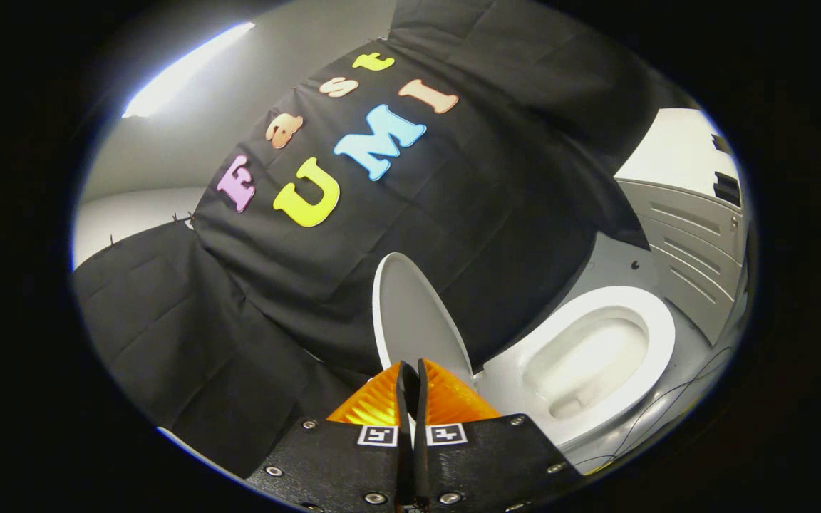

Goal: Open the toilet lid.

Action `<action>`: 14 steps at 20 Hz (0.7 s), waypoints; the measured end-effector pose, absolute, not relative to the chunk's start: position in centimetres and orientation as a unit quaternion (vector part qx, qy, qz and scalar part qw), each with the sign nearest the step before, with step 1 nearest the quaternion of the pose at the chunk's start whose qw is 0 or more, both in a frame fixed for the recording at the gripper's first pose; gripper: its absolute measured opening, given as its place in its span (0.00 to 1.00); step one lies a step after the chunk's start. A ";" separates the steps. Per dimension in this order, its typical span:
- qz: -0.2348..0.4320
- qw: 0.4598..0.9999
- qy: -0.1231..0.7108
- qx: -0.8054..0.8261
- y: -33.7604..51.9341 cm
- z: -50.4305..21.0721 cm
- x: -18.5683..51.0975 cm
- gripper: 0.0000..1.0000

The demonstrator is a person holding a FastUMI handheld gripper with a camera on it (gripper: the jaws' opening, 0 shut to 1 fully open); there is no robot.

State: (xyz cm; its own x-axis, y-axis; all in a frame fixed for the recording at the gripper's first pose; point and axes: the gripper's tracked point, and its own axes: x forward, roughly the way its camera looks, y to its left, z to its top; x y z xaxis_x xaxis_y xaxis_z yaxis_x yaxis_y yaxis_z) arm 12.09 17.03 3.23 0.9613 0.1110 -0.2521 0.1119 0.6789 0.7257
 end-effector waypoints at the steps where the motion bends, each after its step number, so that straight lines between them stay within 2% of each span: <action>1: 0.005 0.910 0.139 0.391 17.8 3.7 12.4 0.00; 14: 0.082 0.958 0.127 0.244 29.6 5.7 12.6 0.01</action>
